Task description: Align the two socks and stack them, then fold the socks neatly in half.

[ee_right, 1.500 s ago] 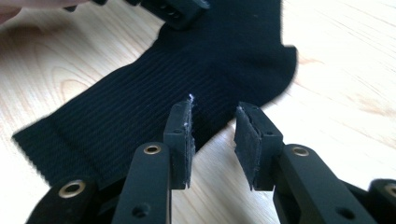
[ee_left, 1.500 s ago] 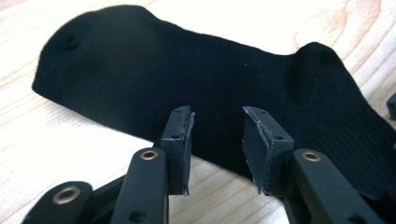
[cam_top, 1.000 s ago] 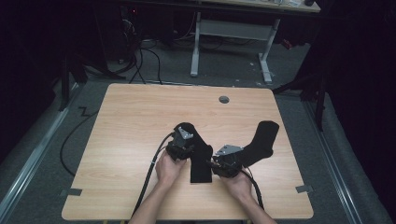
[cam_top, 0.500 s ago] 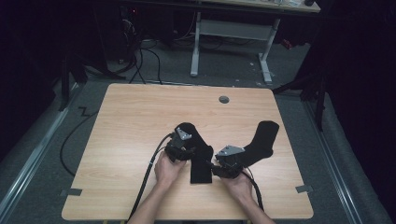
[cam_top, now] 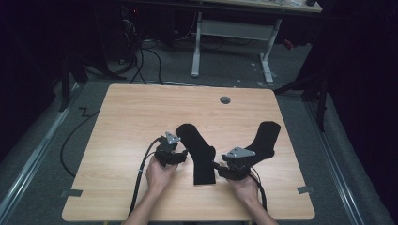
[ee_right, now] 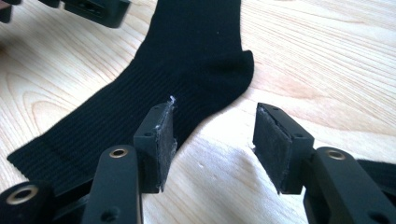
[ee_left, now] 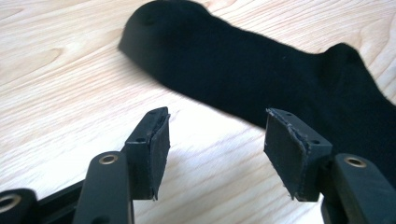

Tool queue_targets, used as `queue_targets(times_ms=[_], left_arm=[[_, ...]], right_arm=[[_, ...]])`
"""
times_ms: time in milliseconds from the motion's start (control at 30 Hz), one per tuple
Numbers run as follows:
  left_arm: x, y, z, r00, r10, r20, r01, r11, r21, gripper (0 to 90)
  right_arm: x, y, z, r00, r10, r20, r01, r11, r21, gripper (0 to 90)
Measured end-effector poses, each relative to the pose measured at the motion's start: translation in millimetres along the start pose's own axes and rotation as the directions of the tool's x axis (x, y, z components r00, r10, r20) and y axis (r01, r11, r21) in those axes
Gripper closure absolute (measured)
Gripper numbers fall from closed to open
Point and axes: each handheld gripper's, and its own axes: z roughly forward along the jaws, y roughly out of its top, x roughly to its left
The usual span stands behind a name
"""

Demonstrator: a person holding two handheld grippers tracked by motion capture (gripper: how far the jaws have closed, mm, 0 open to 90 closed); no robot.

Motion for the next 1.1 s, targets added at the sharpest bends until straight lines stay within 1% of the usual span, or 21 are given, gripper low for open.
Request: queue_targets(times_ms=[133,167,233,267,300,333,433,467,500,533,567,633,767,800,833,967,1033,1067,1100], left_arm=[[4.5,-5.3,-5.4,0.9999,-0.013,-0.007,0.013,0.9999,-0.004,40.8],[6.5,-8.5,-8.1,0.9998,-0.017,-0.011,0.017,0.9998,-0.009,40.8],[7.2,-9.7,-9.1,0.9997,-0.021,-0.011,0.021,0.9998,-0.007,40.6],[8.5,-12.0,-11.6,0.9996,-0.013,-0.024,0.013,0.9999,0.003,40.3],[8.5,-12.0,-11.6,0.9996,-0.013,-0.024,0.013,0.9999,0.003,40.3],[11.2,-15.7,-16.0,0.9993,-0.012,-0.035,0.012,0.9999,-0.009,40.4],[13.7,-19.2,-18.7,0.9988,-0.019,-0.045,0.019,0.9997,-0.013,40.3],[16.3,-23.0,-21.4,0.9984,-0.024,-0.052,0.024,0.9997,-0.007,40.3],[17.3,-24.5,-22.5,0.9981,-0.024,-0.056,0.023,0.9997,-0.005,40.2],[19.3,-27.9,-24.5,0.9976,-0.023,-0.066,0.023,0.9997,-0.005,40.1],[19.3,-27.9,-24.5,0.9976,-0.023,-0.066,0.023,0.9997,-0.005,40.1],[23.7,-34.9,-27.7,0.9956,-0.031,-0.088,0.031,0.9995,0.001,40.1],[27.2,-39.8,-30.6,0.9940,-0.038,-0.103,0.039,0.9993,0.001,40.0],[29.1,-42.7,-33.1,0.9931,-0.042,-0.109,0.042,0.9991,-0.003,39.9],[29.1,-42.7,-33.1,0.9931,-0.042,-0.109,0.042,0.9991,-0.003,39.8],[34.3,-50.6,-38.5,0.9911,-0.038,-0.127,0.038,0.9993,-0.008,39.5],[35.3,-51.5,-39.2,0.9906,-0.037,-0.132,0.036,0.9993,-0.005,38.8],[37.7,-53.5,-40.8,0.9897,-0.044,-0.136,0.043,0.9990,-0.011,38.9],[41.6,-56.5,-43.6,0.9881,-0.061,-0.141,0.059,0.9981,-0.017,38.9]], right_arm=[[-1.7,-1.8,-2.0,1.0000,0.006,0.004,-0.006,1.000,-0.003,48.2],[-3.7,-2.9,-4.5,0.9999,0.014,0.005,-0.014,1.000,-0.011,48.3],[-4.7,-3.5,-5.7,0.9998,0.019,0.006,-0.019,1.000,-0.015,48.4],[-6.8,-4.8,-8.1,0.9998,0.019,0.007,-0.019,1.000,-0.021,48.7],[-6.8,-4.8,-8.1,0.9998,0.019,0.007,-0.019,1.000,-0.021,48.7],[-8.6,-6.0,-10.7,0.9998,0.017,0.010,-0.017,1.000,-0.026,48.8],[-11.0,-7.8,-13.6,0.9997,0.017,0.016,-0.017,0.999,-0.033,48.9],[-12.0,-8.6,-14.6,0.9996,0.021,0.017,-0.020,0.999,-0.036,48.9],[-15.9,-10.1,-17.8,0.9991,0.036,0.021,-0.036,0.999,-0.025,50.5],[-17.2,-10.2,-18.7,0.9989,0.041,0.022,-0.040,0.999,-0.023,51.0],[-17.2,-10.2,-18.7,0.9989,0.041,0.022,-0.040,0.999,-0.023,51.0],[-21.6,-11.2,-22.5,0.9981,0.055,0.029,-0.054,0.998,-0.018,52.6],[-26.0,-13.2,-27.2,0.9971,0.064,0.040,-0.064,0.998,-0.011,54.3],[-29.7,-14.5,-30.3,0.9962,0.068,0.054,-0.068,0.998,-0.013,55.5],[-30.6,-14.8,-31.2,0.9958,0.072,0.056,-0.072,0.997,-0.012,55.9],[-39.6,-17.5,-37.6,0.9922,0.100,0.075,-0.098,0.995,-0.025,56.5],[-42.0,-18.3,-39.8,0.9913,0.103,0.082,-0.100,0.994,-0.032,56.6],[-45.8,-19.6,-42.6,0.9891,0.115,0.092,-0.111,0.993,-0.044,56.7],[-47.6,-20.0,-43.9,0.9880,0.122,0.095,-0.118,0.992,-0.047,56.8]])
